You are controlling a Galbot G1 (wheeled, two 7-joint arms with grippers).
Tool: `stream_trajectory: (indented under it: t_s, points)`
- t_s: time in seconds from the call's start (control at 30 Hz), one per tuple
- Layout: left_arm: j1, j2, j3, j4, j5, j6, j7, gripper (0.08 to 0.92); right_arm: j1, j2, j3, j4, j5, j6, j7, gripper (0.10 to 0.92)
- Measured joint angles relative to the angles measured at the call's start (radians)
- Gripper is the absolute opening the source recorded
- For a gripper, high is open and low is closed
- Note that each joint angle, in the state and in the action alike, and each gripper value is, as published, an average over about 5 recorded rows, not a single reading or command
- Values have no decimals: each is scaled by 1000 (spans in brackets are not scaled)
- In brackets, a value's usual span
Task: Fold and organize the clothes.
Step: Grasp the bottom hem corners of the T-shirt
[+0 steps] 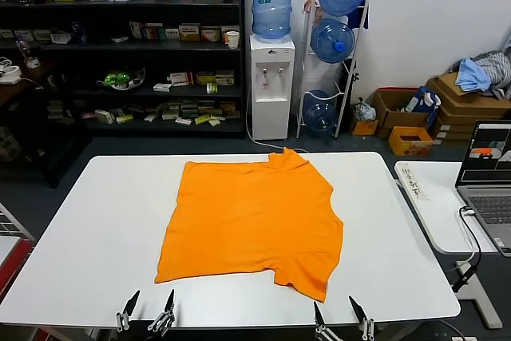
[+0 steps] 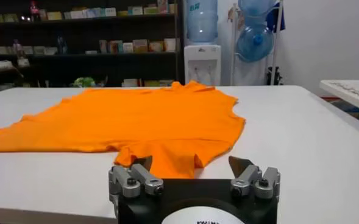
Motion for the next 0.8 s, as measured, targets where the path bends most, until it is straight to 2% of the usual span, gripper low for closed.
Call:
stream_trajectory:
  t_s: [0.53,0.8]
  points:
    - [-126,64,11,52,-84,136,-8,823,140,22,-58,-35,76,-193,71,823]
    - [-180,70,15,80,-108,200,-21,823,194,39,-81,-56,95,-262,88,823]
